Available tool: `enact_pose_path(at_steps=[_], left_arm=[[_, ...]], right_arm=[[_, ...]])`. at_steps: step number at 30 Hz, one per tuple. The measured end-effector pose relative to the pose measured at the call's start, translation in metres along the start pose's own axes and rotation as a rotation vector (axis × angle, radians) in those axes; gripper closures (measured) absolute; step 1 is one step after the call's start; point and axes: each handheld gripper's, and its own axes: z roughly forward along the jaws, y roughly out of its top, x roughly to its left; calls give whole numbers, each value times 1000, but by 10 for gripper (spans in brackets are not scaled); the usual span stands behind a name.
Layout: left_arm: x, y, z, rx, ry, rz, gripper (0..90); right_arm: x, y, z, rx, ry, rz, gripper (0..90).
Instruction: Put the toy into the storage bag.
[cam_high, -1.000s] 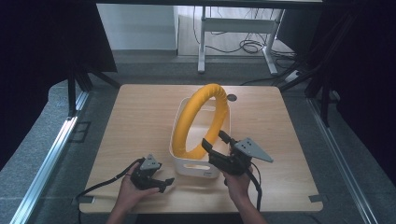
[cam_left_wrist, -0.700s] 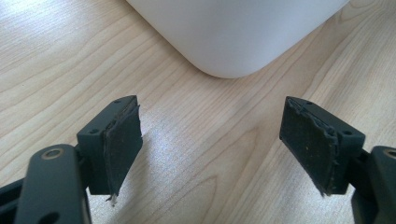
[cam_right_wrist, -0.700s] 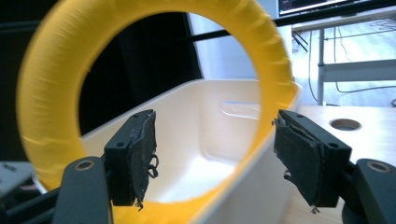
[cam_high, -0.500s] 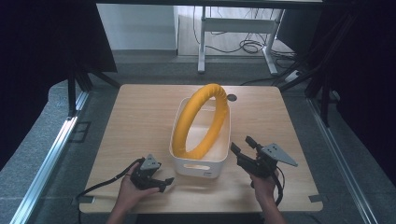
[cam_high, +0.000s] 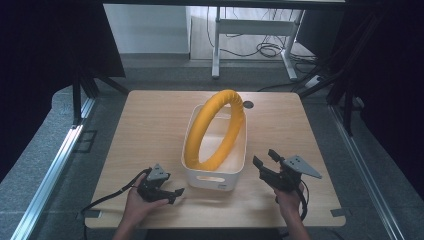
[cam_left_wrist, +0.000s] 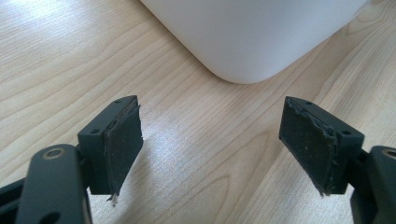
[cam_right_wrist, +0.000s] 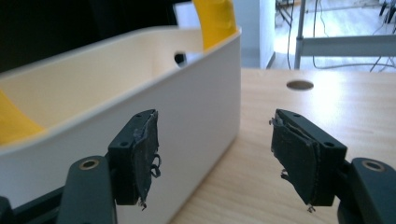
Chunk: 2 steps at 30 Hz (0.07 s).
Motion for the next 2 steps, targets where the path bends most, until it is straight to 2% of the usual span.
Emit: enact_pose_path(at_steps=[2], left_arm=[[0, 0, 1, 3, 0, 0, 215]], right_arm=[[-1, -2, 2, 16, -5, -7, 322]])
